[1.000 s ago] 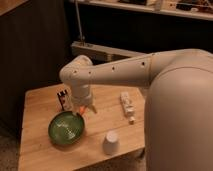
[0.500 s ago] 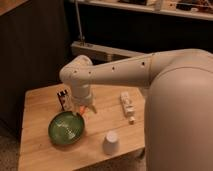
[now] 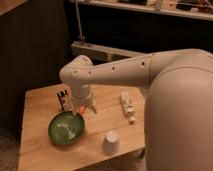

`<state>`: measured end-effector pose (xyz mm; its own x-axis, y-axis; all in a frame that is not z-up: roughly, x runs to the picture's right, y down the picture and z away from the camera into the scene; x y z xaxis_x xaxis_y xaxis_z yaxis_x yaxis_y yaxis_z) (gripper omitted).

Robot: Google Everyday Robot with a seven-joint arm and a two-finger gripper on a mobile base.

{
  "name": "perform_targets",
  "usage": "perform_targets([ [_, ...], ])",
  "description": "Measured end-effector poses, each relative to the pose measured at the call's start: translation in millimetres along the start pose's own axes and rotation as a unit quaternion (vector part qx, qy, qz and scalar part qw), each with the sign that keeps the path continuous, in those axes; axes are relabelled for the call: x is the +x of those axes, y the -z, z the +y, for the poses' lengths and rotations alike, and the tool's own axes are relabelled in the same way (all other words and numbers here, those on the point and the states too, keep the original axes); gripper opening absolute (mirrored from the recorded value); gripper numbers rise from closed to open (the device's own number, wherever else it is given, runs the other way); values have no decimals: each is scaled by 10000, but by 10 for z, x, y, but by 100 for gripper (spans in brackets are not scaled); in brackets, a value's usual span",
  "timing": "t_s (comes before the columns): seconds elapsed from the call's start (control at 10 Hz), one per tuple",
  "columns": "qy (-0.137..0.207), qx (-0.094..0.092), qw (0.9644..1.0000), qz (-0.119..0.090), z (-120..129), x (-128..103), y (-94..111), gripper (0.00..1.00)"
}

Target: Place the ceramic cup over the eraser

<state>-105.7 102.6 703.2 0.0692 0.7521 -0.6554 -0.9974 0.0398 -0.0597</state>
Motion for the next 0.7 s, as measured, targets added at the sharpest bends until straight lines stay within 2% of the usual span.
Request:
perform_targets([
  [0.5,1,-1,10000,-22,-8,1,18,65],
  [0.6,-47,-75,9999,-128,-39,-6,63,65],
  [0.7,-113,-107,9994,-310,-179,9,179,65],
])
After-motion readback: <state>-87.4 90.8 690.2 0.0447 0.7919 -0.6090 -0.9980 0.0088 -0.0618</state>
